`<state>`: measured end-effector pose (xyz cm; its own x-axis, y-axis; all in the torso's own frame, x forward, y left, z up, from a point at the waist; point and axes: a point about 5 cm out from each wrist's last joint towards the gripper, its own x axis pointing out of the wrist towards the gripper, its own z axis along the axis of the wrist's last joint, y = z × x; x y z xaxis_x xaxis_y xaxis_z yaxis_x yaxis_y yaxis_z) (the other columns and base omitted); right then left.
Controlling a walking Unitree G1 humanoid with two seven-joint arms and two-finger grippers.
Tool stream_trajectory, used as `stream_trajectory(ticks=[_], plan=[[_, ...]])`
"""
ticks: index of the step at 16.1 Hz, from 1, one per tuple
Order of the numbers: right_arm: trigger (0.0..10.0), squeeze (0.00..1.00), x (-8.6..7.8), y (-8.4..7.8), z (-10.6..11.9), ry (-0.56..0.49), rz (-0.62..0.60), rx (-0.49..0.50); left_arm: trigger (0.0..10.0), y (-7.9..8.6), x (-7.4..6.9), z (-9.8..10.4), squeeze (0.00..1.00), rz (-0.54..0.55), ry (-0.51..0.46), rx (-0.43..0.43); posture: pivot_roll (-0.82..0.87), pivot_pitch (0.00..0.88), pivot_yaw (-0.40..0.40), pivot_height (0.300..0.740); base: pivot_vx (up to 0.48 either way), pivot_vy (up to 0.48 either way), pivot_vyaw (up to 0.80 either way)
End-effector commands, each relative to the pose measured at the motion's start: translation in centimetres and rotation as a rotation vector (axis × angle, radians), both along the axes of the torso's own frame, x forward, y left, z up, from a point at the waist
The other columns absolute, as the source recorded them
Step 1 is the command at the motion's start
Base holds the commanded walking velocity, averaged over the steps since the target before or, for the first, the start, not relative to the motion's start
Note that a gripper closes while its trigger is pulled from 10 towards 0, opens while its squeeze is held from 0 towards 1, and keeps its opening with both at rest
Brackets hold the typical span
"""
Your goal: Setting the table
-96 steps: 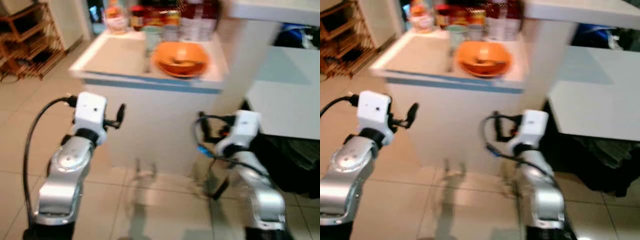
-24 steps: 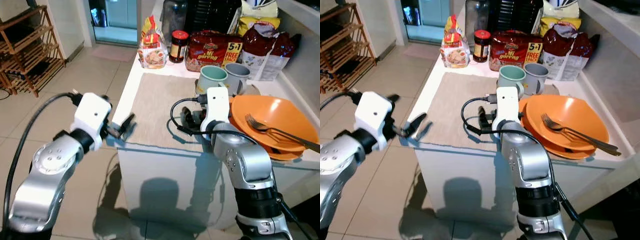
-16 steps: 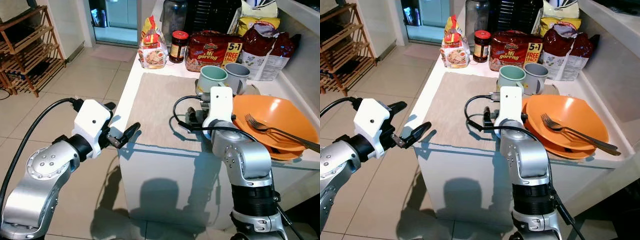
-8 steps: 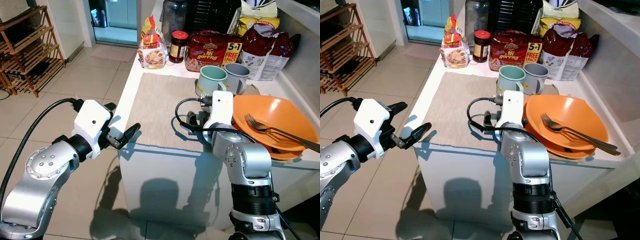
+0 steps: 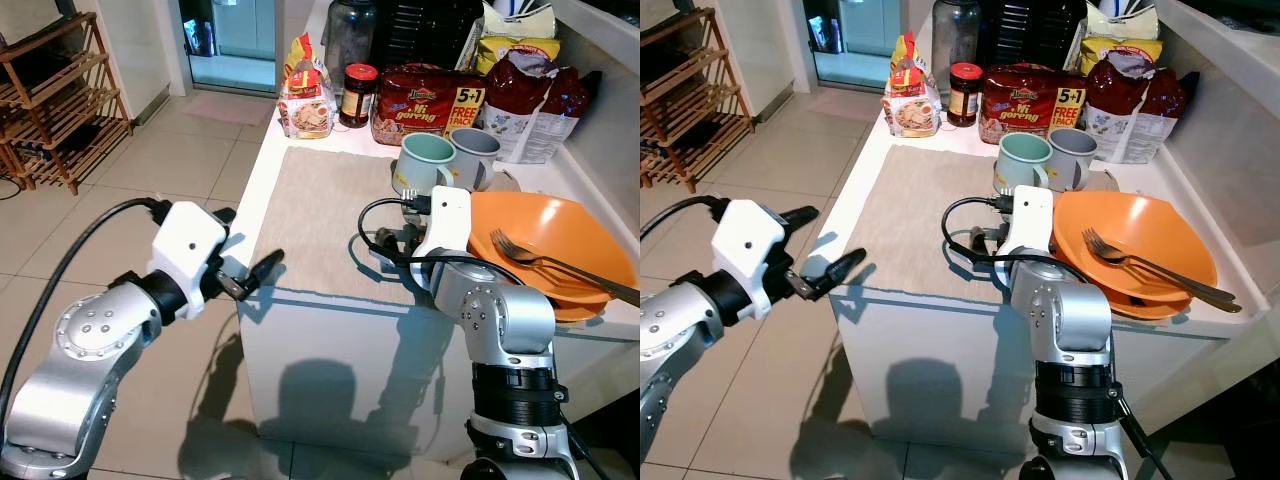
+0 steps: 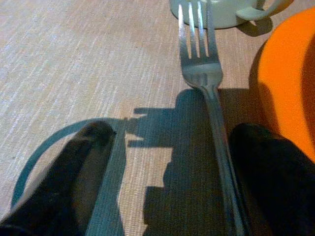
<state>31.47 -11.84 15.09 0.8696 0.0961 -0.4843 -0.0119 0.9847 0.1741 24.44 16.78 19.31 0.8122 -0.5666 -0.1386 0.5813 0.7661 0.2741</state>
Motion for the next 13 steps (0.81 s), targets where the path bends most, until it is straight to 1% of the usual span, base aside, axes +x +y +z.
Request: stream_trajectory(ticks=[1,5,13], plan=[[0.0,0.00,-0.24,-0.49,-1.39,0.088,-0.012,0.006,10.0,-0.43,-0.26,0.40,0.00,-0.037,-0.013,0.005,0.05,0.000,-0.068,0.740,0.000,0.000,0.00],[0.0,0.00,-0.42,-0.72,-1.82,0.121,-0.016,-0.014,10.0,-0.49,-0.24,0.38,0.00,-0.040,-0.012,0.005,0.05,0.000,-0.069,0.740,0.000,0.000,0.00],[0.0,0.00,-0.36,-0.61,-1.64,0.119,-0.005,-0.007,10.0,-0.29,-0.30,0.27,0.00,-0.035,-0.009,0.014,0.05,0.000,-0.070,0.740,0.000,0.000,0.00]])
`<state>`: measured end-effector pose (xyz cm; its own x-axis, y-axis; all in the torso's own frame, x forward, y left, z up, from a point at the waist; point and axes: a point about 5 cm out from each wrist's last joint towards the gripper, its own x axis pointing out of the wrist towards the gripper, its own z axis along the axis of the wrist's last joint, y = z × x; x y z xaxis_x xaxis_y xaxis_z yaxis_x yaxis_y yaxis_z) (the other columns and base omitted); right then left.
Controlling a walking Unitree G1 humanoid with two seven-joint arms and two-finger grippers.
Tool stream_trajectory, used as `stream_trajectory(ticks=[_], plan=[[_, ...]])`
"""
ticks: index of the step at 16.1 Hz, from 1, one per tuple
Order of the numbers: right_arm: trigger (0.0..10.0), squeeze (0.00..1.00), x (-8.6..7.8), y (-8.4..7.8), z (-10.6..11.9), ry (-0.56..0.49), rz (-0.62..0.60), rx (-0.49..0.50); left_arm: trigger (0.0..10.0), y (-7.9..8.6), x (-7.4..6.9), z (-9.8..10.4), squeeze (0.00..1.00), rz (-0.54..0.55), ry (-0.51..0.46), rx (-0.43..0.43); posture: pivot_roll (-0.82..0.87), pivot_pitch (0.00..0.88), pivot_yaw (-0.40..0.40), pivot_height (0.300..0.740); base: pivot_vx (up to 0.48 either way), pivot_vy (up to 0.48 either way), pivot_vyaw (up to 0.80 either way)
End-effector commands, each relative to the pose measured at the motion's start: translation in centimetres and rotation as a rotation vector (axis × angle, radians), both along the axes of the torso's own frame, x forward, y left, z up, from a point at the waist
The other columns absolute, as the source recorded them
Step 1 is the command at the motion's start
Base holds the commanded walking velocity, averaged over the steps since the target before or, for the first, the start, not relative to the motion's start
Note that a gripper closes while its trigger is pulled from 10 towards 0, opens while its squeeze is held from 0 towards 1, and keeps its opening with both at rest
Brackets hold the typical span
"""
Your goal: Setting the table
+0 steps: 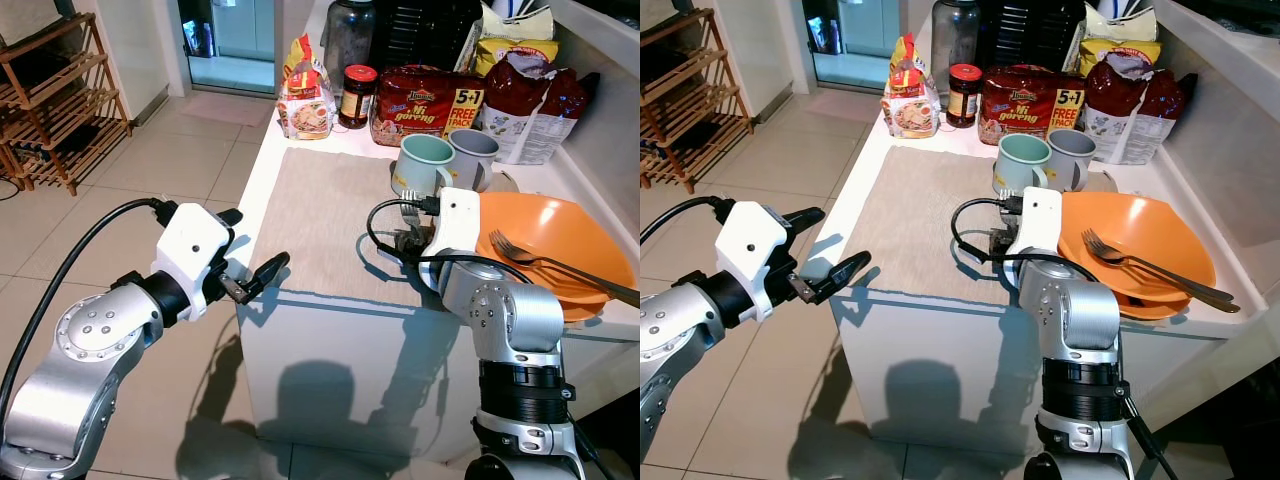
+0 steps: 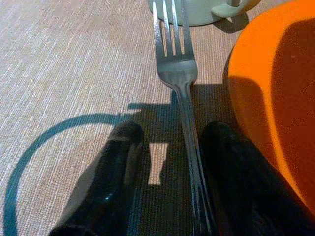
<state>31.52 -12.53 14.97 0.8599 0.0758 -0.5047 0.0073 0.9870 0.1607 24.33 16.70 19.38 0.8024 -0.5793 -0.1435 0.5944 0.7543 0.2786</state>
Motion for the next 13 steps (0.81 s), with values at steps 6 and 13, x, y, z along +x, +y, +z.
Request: stream_trajectory(ticks=[6,13], plan=[[0.0,0.00,-0.44,0.16,-1.47,0.093,0.015,0.010,10.0,-0.12,-0.22,0.16,0.00,-0.017,-0.006,0.011,0.05,0.000,-0.071,0.740,0.000,0.000,0.00],[0.0,0.00,-0.40,0.28,-1.21,0.074,0.023,0.013,10.0,0.00,-0.15,0.18,0.00,-0.009,-0.007,0.015,0.05,0.000,-0.070,0.740,0.000,0.000,0.00]])
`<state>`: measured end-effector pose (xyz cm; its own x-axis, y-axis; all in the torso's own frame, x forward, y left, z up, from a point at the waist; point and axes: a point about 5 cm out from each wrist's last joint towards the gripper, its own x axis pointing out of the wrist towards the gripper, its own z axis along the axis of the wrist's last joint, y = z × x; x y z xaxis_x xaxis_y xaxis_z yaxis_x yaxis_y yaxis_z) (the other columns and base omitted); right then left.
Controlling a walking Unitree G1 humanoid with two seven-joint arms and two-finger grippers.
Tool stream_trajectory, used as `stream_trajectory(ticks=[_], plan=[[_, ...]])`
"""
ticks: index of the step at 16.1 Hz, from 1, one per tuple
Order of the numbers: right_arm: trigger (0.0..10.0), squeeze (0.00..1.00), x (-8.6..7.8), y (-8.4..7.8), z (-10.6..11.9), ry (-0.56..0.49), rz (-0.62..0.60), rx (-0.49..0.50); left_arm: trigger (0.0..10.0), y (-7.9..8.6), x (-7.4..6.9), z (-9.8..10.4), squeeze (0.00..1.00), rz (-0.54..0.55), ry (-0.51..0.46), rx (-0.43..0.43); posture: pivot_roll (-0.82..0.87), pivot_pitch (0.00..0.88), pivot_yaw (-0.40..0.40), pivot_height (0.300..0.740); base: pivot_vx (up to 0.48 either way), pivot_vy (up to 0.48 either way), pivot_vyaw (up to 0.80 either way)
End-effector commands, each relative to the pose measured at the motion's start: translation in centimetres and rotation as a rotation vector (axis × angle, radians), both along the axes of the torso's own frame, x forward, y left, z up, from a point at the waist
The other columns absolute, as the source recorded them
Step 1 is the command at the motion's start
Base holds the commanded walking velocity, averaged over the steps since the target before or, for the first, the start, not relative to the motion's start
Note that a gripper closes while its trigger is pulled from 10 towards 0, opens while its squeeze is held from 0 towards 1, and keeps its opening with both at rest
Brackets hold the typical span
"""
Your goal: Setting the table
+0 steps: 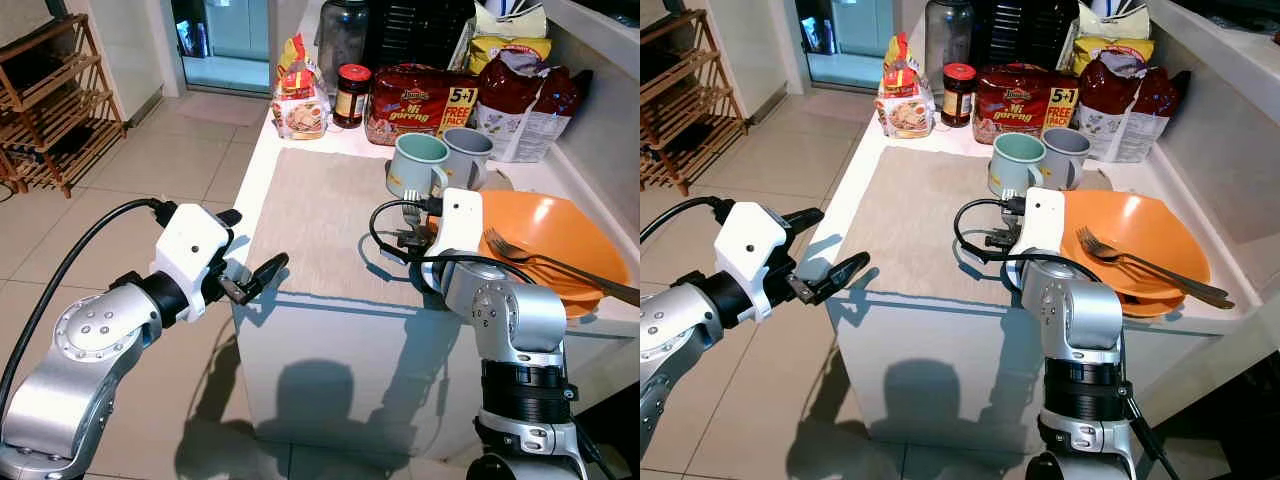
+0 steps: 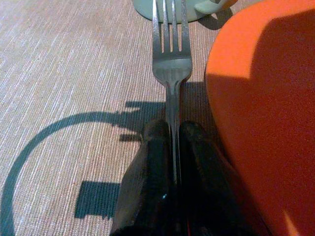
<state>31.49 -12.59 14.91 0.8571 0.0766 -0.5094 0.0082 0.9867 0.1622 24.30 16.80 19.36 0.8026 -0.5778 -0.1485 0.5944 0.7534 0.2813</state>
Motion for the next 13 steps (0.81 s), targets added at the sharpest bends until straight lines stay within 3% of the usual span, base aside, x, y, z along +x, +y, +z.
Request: stream_trajectory(ticks=[1,3,7,9,10,11,13], plan=[[0.0,0.00,-0.3,0.5,-0.8,0.038,0.040,0.014,10.0,0.0,-0.1,0.2,0.00,-0.004,-0.012,0.009,0.05,0.000,-0.071,0.740,0.000,0.000,0.00],[0.0,0.00,-0.2,0.8,-0.3,-0.013,0.078,0.012,10.0,0.2,0.0,0.3,0.00,0.009,-0.018,0.008,0.05,0.000,-0.071,0.740,0.000,0.000,0.00],[0.0,0.00,-0.9,2.4,1.0,-0.139,0.278,0.024,10.0,0.3,0.0,0.4,0.00,0.012,-0.017,0.011,0.05,0.000,-0.068,0.740,0.000,0.000,0.00],[0.0,0.00,-1.7,4.0,2.4,-0.251,0.426,0.055,10.0,0.4,0.0,0.4,0.00,0.013,-0.020,0.011,0.05,0.000,-0.067,0.740,0.000,0.000,0.00],[0.0,0.00,-2.0,4.6,4.0,-0.371,0.466,0.100,10.0,0.4,0.2,0.7,0.00,0.030,-0.040,-0.005,0.05,0.000,-0.068,0.740,0.000,0.000,0.00],[0.0,0.00,-2.1,4.9,5.0,-0.452,0.482,0.133,10.0,0.5,0.6,0.8,0.00,0.079,-0.057,-0.019,0.05,0.000,-0.069,0.740,0.000,0.000,0.00],[0.0,0.00,-2.1,4.8,5.6,-0.508,0.480,0.129,10.0,0.5,1.3,0.9,0.00,0.153,-0.073,-0.042,0.05,0.000,-0.070,0.740,0.000,0.000,0.00]])
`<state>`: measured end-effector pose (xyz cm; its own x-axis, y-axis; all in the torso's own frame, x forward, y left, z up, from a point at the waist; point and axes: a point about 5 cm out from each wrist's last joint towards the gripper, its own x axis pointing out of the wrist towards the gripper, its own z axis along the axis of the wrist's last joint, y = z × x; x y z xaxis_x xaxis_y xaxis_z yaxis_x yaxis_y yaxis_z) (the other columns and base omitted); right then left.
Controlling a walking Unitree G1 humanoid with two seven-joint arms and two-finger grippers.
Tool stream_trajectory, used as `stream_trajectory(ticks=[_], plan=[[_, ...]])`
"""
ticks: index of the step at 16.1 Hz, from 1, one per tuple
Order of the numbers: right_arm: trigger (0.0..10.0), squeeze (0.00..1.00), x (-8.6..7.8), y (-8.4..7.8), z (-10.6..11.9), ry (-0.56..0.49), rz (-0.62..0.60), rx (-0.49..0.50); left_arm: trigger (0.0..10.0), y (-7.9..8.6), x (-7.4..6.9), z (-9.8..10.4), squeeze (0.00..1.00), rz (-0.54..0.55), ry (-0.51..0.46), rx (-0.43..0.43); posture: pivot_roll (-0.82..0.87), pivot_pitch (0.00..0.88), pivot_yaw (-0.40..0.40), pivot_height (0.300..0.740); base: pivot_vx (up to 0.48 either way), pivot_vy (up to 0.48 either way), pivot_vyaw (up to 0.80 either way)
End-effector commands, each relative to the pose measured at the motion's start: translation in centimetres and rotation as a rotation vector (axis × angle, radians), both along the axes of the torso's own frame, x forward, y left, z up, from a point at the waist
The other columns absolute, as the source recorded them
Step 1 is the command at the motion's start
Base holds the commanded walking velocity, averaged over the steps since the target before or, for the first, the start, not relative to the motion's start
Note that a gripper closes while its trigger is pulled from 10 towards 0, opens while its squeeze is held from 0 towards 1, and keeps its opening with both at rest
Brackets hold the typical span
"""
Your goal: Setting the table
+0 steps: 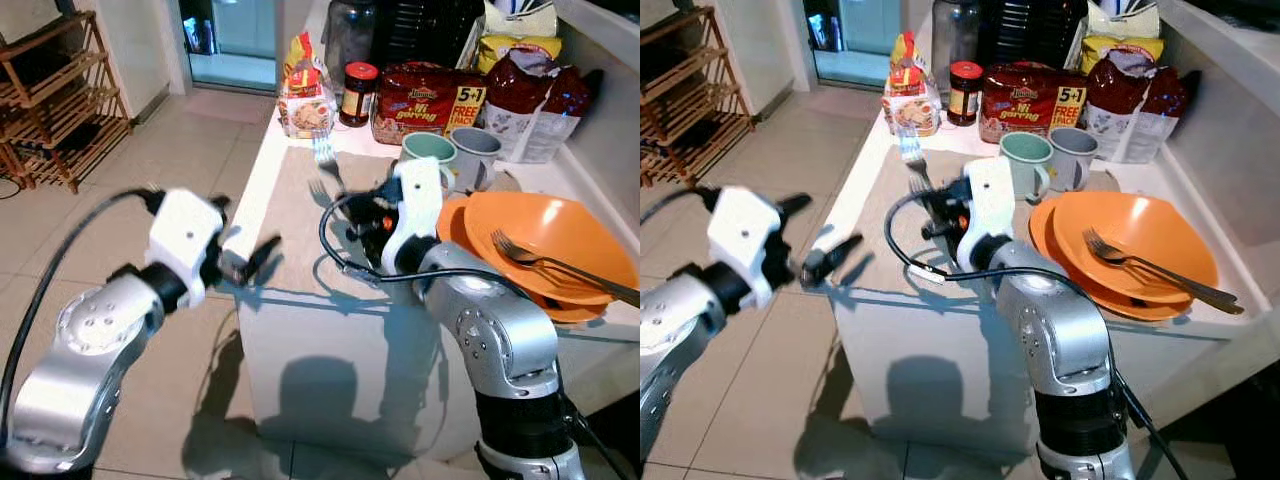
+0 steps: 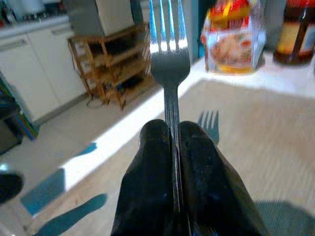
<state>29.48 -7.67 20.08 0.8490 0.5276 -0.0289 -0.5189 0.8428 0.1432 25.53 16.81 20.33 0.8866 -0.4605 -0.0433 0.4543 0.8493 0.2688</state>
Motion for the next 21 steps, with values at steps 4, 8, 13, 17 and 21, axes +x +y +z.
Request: stream_trajectory(ticks=[4,8,13,17,21], plan=[[10.0,0.00,0.5,-1.7,0.1,-0.091,-0.130,-0.030,10.0,-1.4,0.6,0.1,0.00,0.007,-0.013,-0.013,0.05,0.000,-0.063,0.740,-0.132,0.000,0.00],[10.0,0.00,0.4,-2.0,-0.3,-0.112,-0.155,-0.038,10.0,-1.6,0.7,0.1,0.00,0.014,-0.017,-0.021,0.04,0.000,-0.058,0.740,-0.272,0.000,0.00],[10.0,0.00,0.3,-2.2,-0.7,-0.119,-0.174,-0.053,10.0,-1.8,0.8,-0.2,0.00,0.032,-0.028,-0.022,0.04,0.000,-0.062,0.740,-0.111,0.000,0.00],[10.0,0.00,0.0,-3.7,-2.0,-0.112,-0.227,-0.070,10.0,-1.9,1.0,-1.6,0.00,0.068,-0.012,0.030,0.03,0.000,-0.059,0.740,0.000,-0.240,0.00],[10.0,0.00,-0.4,-3.9,-2.7,-0.113,-0.216,-0.087,10.0,-2.1,1.2,-2.1,0.00,0.070,-0.011,0.045,0.03,0.000,-0.055,0.740,0.000,-0.480,0.00]])
